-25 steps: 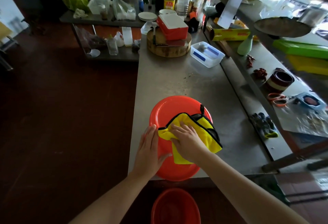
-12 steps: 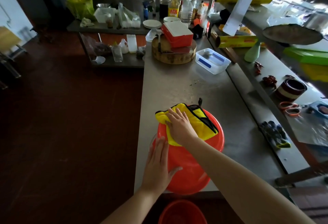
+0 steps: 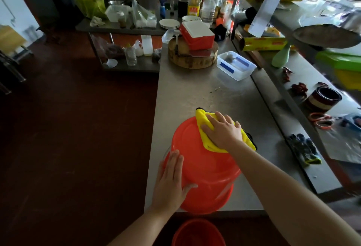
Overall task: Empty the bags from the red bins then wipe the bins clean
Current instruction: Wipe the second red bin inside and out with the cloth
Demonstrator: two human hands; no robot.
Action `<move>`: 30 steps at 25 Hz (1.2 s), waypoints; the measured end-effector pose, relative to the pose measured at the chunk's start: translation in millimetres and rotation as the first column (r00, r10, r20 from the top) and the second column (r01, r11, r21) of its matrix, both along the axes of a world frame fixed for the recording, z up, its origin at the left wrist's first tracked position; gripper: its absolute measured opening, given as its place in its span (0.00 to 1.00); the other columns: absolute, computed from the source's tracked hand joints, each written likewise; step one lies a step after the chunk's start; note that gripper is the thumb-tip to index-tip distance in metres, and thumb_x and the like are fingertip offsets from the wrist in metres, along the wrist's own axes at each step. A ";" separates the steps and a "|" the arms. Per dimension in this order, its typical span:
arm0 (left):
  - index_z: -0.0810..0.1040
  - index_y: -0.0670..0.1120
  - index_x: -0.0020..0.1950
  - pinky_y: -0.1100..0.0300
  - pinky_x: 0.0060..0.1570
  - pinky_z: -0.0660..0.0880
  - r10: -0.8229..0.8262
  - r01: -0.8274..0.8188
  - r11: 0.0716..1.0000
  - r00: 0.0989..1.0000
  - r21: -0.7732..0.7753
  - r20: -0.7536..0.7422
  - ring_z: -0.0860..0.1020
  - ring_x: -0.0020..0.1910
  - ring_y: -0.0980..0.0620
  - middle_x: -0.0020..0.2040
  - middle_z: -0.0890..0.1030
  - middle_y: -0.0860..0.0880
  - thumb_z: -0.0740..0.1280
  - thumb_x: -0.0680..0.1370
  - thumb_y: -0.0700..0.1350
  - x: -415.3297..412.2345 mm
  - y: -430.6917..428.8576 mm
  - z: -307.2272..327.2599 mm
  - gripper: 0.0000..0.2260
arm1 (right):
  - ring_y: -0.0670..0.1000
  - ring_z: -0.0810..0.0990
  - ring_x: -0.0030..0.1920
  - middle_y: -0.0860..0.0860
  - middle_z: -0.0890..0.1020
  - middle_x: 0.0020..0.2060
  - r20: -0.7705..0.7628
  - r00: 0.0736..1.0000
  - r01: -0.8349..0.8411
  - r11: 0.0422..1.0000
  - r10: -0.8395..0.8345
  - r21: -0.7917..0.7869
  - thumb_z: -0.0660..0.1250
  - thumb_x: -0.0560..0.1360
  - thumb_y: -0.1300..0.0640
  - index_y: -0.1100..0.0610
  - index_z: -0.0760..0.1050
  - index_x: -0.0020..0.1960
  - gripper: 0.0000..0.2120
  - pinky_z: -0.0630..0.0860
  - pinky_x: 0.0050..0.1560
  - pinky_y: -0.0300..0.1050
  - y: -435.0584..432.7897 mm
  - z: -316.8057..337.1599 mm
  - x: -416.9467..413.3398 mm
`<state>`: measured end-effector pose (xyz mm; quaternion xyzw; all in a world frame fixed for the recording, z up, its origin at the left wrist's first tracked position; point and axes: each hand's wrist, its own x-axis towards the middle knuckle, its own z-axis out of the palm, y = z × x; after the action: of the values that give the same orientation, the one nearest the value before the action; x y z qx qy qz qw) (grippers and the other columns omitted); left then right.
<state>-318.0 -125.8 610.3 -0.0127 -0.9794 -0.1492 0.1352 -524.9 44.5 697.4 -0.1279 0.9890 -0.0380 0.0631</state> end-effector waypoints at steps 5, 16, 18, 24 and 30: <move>0.53 0.43 0.81 0.41 0.76 0.58 0.009 -0.009 1.000 0.999 -0.004 0.042 0.53 0.81 0.46 0.82 0.53 0.44 0.55 0.77 0.73 -0.2 1.4 2.0 0.44 | 0.58 0.66 0.71 0.47 0.62 0.75 0.087 0.985 0.160 0.973 -0.147 -0.168 0.48 0.76 0.25 0.31 0.56 0.75 0.30 0.71 0.65 0.60 46.6 -2.5 26.5; 0.46 0.48 0.82 0.44 0.77 0.53 0.026 -0.038 0.995 0.990 0.091 0.136 0.47 0.81 0.49 0.83 0.44 0.49 0.58 0.76 0.73 4.9 5.1 12.3 0.45 | 0.63 0.51 0.80 0.50 0.64 0.79 -0.155 0.978 0.066 0.915 -0.138 -0.397 0.45 0.81 0.33 0.39 0.69 0.74 0.27 0.56 0.77 0.64 59.3 -46.0 129.3; 0.38 0.52 0.82 0.46 0.77 0.56 0.001 -0.029 0.984 0.987 0.173 0.158 0.45 0.81 0.48 0.82 0.37 0.49 0.57 0.76 0.73 6.6 5.0 9.7 0.46 | 0.63 0.53 0.80 0.50 0.66 0.78 -0.218 0.965 0.044 0.906 -0.148 -0.422 0.49 0.81 0.34 0.41 0.71 0.73 0.26 0.53 0.77 0.66 47.1 -44.1 147.1; 0.39 0.53 0.82 0.49 0.72 0.67 -0.026 -0.051 0.879 0.988 0.474 0.154 0.64 0.76 0.52 0.79 0.62 0.50 0.65 0.74 0.72 -2.2 -20.7 9.4 0.49 | 0.57 0.54 0.81 0.46 0.64 0.79 -0.317 0.943 -0.170 0.965 0.100 -0.200 0.50 0.82 0.34 0.41 0.62 0.78 0.27 0.48 0.78 0.64 6.5 -36.6 177.9; 0.45 0.58 0.82 0.50 0.71 0.69 -0.115 0.037 0.894 0.982 0.447 0.149 0.66 0.74 0.58 0.77 0.64 0.59 0.69 0.77 0.59 -9.9 -45.6 3.1 0.42 | 0.57 0.61 0.79 0.45 0.68 0.76 -0.184 0.957 -0.254 0.956 0.226 -0.147 0.48 0.79 0.34 0.42 0.64 0.77 0.29 0.57 0.77 0.63 -39.5 -16.2 152.2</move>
<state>-327.9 -171.4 613.4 -0.0073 -0.9265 -0.3736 0.0438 -372.6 5.0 681.1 -0.2550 0.9611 -0.1030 -0.0262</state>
